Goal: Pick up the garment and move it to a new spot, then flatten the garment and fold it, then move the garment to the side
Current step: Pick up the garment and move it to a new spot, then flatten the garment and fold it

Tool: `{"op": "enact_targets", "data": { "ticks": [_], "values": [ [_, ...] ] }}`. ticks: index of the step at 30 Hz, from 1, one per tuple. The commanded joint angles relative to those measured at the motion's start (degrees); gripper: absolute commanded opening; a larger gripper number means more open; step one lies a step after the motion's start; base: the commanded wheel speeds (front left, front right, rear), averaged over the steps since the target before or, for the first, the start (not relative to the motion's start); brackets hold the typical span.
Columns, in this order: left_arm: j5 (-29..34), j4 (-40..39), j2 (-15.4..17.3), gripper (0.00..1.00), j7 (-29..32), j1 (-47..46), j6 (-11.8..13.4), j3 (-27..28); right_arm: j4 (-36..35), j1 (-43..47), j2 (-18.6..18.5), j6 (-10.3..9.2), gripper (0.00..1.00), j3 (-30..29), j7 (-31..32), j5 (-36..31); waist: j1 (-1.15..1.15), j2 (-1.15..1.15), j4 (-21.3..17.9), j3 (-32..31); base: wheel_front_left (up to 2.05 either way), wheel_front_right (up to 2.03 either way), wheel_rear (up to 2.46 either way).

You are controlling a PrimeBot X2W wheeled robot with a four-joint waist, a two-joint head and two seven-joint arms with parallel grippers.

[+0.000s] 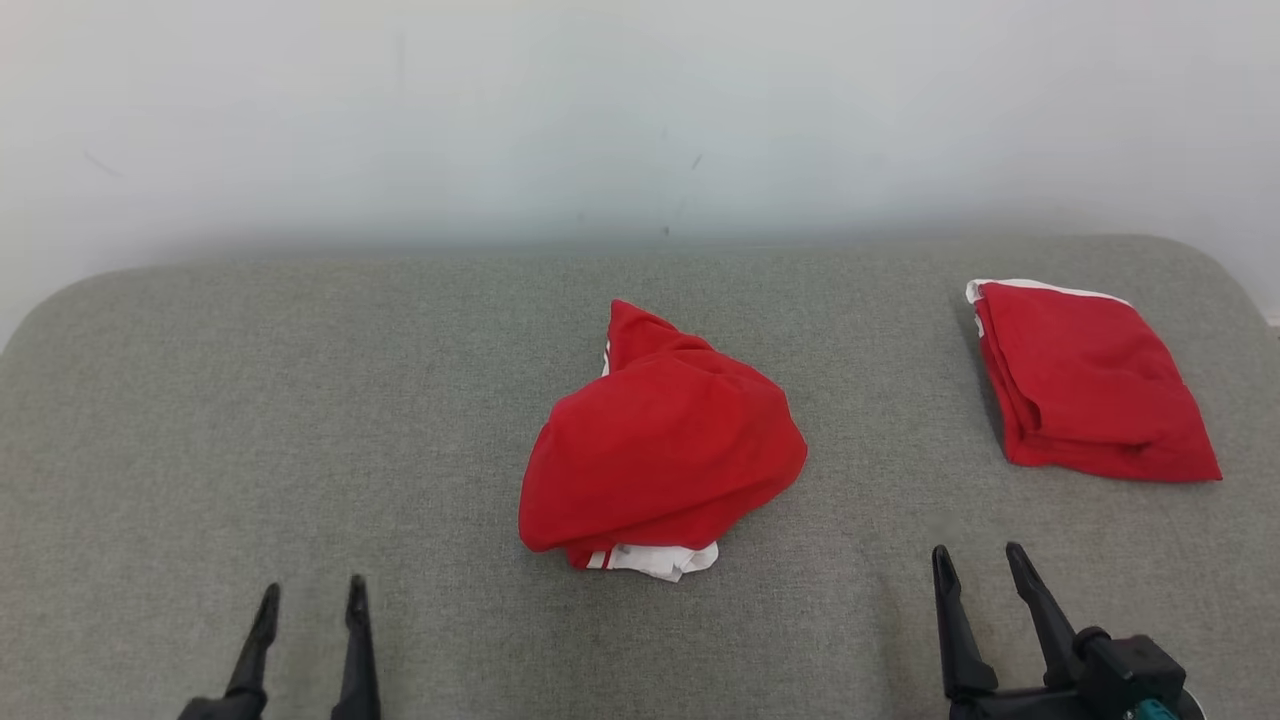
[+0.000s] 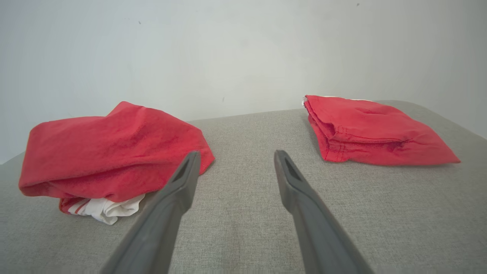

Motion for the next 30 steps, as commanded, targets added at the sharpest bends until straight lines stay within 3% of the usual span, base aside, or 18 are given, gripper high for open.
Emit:
{"op": "enact_targets", "data": {
  "ticks": [1, 15, 30],
  "values": [
    [0.66, -0.75, -0.22, 1.0, -0.17, 0.87, -0.48, 1.24, -0.14, 0.77, -0.02, -0.15, 1.0, -0.22, -0.25, 0.23, 0.01, 0.0, 0.06, -0.08, 0.0, 0.0, 0.0],
    [6.28, -3.61, -2.86, 1.0, -0.17, 5.99, -5.06, 7.5, -1.18, 3.11, -0.01, -0.15, 1.0, -0.79, -0.25, 0.19, 0.01, 0.0, 0.89, -0.71, 0.0, 0.0, 0.0],
    [8.34, -3.43, -3.98, 1.0, -0.17, 7.37, -7.03, 9.05, -0.56, 4.19, -0.01, -0.15, 1.0, -0.19, -0.25, 0.57, 0.01, 0.0, 1.31, -1.43, 0.0, 0.0, 0.0]
  ]
}}
